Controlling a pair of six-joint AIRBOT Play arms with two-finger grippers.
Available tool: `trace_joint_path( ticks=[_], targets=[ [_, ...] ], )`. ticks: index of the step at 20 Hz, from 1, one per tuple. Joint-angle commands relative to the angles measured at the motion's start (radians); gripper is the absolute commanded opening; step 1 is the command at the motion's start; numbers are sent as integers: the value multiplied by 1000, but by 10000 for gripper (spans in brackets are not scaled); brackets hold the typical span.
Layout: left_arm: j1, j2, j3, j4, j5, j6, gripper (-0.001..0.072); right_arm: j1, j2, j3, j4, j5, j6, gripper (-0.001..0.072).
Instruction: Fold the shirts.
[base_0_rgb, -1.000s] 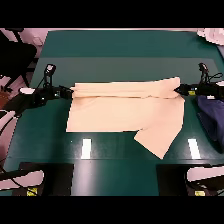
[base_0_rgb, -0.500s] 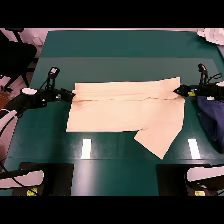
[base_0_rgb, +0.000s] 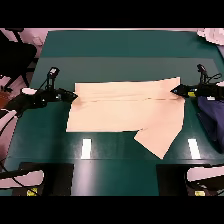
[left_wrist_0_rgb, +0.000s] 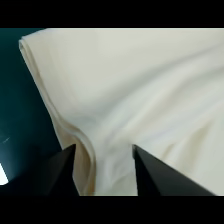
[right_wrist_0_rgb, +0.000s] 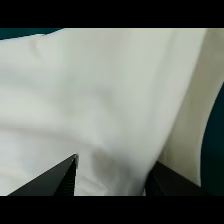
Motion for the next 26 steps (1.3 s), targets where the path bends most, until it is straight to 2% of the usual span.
trace_joint_path(
  ticks=[1,3,4,5,7,9,10,11,12,13,14,15,19,25,26],
  targets=[
    [2,14,18,3,-20,-53,432,-1,16,0,0,27,8,472],
    [21,46,44,19,-36,-79,454,-5,62,0,-2,26,7,504],
    [36,71,56,29,-43,-90,616,-13,93,0,-2,26,8,530],
    [62,104,61,58,-50,-126,663,-23,126,0,-3,26,8,530],
    [127,172,63,145,-119,-206,663,-60,201,0,-18,32,19,530],
    [199,226,63,208,-270,-292,660,-103,279,0,-37,74,60,529],
    [231,247,63,228,-364,-340,545,-129,318,0,-40,124,98,529],
    [257,262,62,256,-489,-371,244,-154,353,-1,-55,196,141,529],
    [269,267,60,285,-611,-378,163,-175,379,-1,-75,275,198,529],
    [269,268,49,316,-681,-431,167,-190,402,-5,-109,344,262,529],
    [268,268,27,342,-712,-496,365,-195,431,-29,-135,357,321,530],
    [268,268,2,368,-721,-532,431,-206,470,-77,-150,347,363,530],
    [268,268,-87,431,-707,-581,431,-248,595,-316,-161,424,450,530],
    [268,267,-119,479,-638,-623,433,-277,727,-546,-159,409,460,530],
    [268,267,-119,489,-637,-649,521,-277,743,-564,-159,406,460,529]
  ],
)
